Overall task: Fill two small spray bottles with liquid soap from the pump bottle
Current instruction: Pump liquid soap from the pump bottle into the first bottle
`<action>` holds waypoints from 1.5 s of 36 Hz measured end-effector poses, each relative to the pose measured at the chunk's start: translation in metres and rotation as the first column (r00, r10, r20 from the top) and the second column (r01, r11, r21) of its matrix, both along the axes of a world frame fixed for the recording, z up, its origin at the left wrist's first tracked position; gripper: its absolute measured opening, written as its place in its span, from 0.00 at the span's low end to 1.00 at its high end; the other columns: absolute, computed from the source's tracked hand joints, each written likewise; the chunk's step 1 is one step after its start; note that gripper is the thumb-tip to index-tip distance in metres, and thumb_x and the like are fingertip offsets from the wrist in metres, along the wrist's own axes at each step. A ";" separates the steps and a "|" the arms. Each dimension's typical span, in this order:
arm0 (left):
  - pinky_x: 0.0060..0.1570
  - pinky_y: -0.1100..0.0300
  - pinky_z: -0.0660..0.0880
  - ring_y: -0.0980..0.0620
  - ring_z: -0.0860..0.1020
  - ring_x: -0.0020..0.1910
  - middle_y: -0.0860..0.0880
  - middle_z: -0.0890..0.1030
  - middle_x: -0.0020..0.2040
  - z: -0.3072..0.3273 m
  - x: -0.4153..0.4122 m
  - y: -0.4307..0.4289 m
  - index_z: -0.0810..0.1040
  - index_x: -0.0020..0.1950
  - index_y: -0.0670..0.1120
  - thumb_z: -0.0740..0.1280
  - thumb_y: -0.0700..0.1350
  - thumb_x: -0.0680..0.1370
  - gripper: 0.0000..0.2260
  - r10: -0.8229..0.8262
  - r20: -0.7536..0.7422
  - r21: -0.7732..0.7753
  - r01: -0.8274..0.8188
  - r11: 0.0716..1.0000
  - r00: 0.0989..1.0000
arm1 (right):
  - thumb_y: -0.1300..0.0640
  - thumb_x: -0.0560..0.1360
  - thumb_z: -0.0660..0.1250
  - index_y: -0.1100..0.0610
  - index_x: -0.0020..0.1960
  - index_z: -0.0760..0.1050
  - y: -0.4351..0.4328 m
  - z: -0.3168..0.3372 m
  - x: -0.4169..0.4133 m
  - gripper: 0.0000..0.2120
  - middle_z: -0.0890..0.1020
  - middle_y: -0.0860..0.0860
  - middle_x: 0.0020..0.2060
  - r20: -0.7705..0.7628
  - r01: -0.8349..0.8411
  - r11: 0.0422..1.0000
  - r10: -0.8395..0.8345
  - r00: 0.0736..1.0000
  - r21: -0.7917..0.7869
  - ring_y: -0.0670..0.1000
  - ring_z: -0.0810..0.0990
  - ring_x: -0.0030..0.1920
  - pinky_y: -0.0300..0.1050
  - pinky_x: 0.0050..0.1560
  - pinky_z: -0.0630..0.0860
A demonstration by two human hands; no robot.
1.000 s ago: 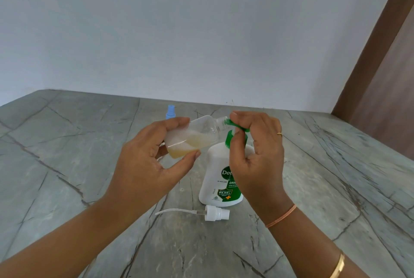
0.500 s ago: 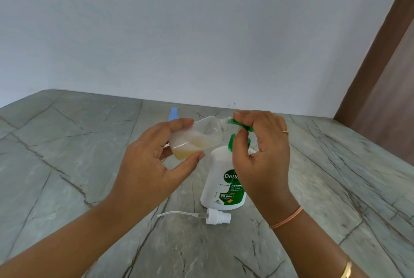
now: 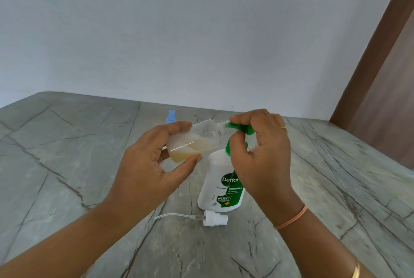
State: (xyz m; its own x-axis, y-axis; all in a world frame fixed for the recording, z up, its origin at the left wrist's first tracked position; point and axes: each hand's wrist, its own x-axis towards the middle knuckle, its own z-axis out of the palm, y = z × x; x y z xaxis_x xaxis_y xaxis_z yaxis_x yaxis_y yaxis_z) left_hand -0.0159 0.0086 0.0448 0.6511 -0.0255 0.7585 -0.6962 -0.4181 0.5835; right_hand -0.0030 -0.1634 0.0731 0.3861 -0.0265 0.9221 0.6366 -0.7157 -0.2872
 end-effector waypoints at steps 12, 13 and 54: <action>0.48 0.71 0.76 0.59 0.79 0.51 0.58 0.77 0.56 0.000 0.001 0.001 0.74 0.59 0.54 0.71 0.56 0.67 0.22 -0.005 0.002 -0.003 0.005 1.000 1.000 | 0.64 0.72 0.59 0.60 0.47 0.77 0.003 -0.020 0.006 0.10 0.79 0.49 0.44 0.082 -0.005 1.000 0.003 0.997 0.026 0.51 0.75 0.46 0.46 0.49 0.70; 0.48 0.71 0.76 0.59 0.79 0.51 0.58 0.77 0.56 -0.001 0.001 0.001 0.74 0.59 0.54 0.70 0.56 0.67 0.22 0.000 0.005 0.003 0.000 1.000 1.000 | 0.64 0.72 0.59 0.60 0.47 0.77 0.003 -0.022 0.007 0.10 0.79 0.50 0.45 0.080 -0.007 1.000 0.005 0.997 0.024 0.51 0.75 0.46 0.47 0.48 0.71; 0.48 0.73 0.75 0.60 0.78 0.52 0.61 0.76 0.56 0.001 0.002 0.002 0.73 0.60 0.55 0.68 0.57 0.67 0.22 0.002 0.009 0.012 -0.002 1.000 1.000 | 0.60 0.72 0.57 0.55 0.50 0.76 0.002 -0.011 -0.002 0.11 0.75 0.42 0.46 -0.016 -0.003 0.999 0.003 1.000 0.032 0.46 0.72 0.49 0.48 0.48 0.73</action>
